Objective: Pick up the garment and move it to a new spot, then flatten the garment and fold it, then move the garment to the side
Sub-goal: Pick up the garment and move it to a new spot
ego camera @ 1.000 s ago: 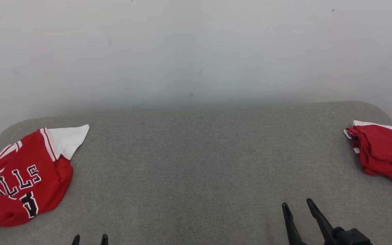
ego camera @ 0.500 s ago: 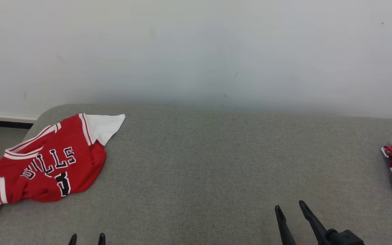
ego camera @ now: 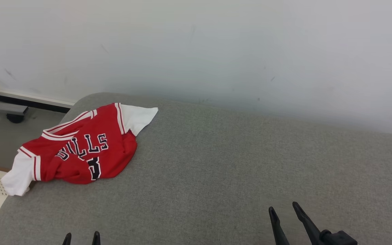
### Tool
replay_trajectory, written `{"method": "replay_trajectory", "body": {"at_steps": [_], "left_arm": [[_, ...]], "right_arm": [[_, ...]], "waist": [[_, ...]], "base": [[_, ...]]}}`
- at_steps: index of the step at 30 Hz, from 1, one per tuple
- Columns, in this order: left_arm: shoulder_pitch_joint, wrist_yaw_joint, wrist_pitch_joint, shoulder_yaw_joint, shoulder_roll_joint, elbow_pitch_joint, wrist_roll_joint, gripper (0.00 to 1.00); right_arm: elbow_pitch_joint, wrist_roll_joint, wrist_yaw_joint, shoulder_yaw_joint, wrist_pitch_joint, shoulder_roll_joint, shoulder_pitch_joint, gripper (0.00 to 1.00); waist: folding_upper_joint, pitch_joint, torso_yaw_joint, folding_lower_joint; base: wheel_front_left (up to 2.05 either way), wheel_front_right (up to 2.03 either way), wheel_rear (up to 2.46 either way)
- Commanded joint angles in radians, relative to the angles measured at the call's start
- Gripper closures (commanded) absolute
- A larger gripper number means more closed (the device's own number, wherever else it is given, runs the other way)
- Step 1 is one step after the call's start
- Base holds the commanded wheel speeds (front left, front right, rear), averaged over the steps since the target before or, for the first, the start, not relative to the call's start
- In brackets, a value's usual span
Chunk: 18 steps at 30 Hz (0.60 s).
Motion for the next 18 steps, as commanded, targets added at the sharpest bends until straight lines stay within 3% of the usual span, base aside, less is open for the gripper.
{"method": "replay_trajectory", "body": {"at_steps": [1, 18], "left_arm": [[0.003, 0.001, 0.002, 0.003, 0.0, -0.003, -0.006, 0.0], [0.011, -0.003, 0.002, 0.008, 0.0, -0.007, -0.013, 0.0]], "right_arm": [[0.0, 0.002, 0.0, 0.002, -0.001, 0.004, 0.0, 0.0], [0.002, 0.011, 0.0, 0.004, -0.001, 0.014, 0.001, 0.0]], "waist": [[0.0, 0.0, 0.027, 0.0], [0.0, 0.004, 0.117, 0.0]], "base": [[0.0, 0.0, 0.0], [0.0, 0.0, 0.0]]}}
